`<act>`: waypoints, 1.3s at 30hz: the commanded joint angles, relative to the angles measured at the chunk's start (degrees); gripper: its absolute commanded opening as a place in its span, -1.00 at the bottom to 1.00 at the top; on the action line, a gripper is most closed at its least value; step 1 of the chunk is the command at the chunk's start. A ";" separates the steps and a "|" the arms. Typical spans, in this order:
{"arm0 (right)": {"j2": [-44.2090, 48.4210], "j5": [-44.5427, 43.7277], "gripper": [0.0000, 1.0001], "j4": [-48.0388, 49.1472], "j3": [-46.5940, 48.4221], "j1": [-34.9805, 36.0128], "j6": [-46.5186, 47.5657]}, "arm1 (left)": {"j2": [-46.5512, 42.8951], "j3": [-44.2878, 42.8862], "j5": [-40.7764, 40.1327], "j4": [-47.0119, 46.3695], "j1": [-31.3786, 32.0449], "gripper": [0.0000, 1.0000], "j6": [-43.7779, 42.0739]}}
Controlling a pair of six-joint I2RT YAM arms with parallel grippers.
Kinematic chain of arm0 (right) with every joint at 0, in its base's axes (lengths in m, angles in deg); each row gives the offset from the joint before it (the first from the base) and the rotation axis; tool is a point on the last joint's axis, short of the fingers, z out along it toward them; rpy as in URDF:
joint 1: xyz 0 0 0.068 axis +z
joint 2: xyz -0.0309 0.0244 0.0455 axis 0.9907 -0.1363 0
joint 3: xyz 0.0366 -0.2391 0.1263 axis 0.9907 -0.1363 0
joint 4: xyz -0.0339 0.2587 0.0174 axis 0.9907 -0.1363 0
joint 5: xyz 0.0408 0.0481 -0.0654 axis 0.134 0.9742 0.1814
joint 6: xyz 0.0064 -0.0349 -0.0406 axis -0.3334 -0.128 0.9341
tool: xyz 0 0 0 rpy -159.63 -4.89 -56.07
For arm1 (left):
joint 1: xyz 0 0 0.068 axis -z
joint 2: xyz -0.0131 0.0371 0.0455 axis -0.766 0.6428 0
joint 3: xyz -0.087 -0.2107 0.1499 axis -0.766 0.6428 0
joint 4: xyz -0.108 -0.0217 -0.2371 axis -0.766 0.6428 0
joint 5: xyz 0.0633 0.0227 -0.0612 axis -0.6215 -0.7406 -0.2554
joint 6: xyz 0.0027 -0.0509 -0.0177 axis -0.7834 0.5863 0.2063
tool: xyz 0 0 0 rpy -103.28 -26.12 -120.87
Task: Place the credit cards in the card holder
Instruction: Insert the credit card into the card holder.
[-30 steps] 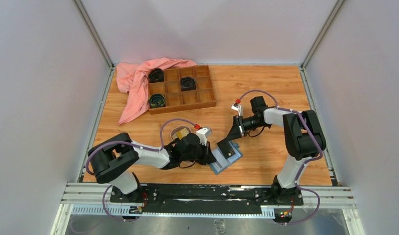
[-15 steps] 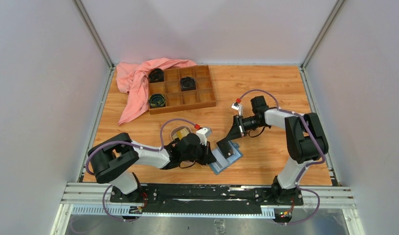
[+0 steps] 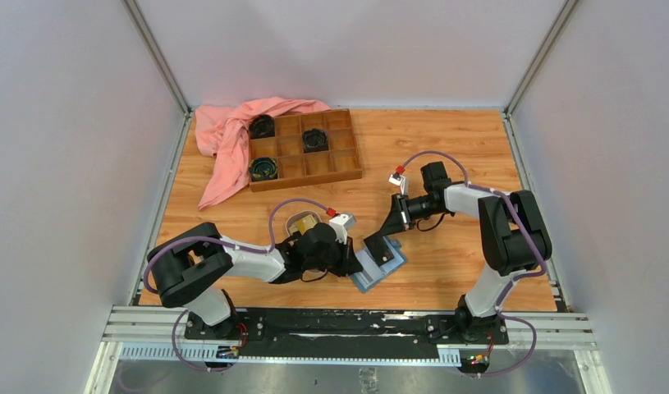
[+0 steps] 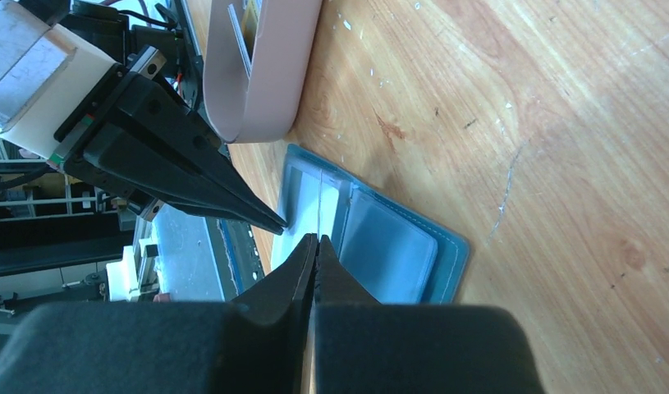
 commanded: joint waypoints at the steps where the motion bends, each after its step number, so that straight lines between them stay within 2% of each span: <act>1: -0.92 -2.57 -1.00 0.09 -1.04 -0.07 -0.28 | 0.28 0.42 -2.34 5.04 0.30 -1.00 -1.51; 11: -1.24 -1.66 -1.00 0.06 -1.25 0.82 -0.32 | 0.15 0.59 -2.52 5.05 0.28 -1.00 -1.52; 20: 3.20 -0.72 -1.00 0.92 -2.03 0.21 -1.01 | 0.35 0.51 -2.44 5.04 0.30 -1.00 -1.52; 39: -0.39 -1.57 -1.00 1.46 -2.73 1.08 -1.34 | 0.16 0.67 -2.60 5.04 0.23 -1.00 -1.30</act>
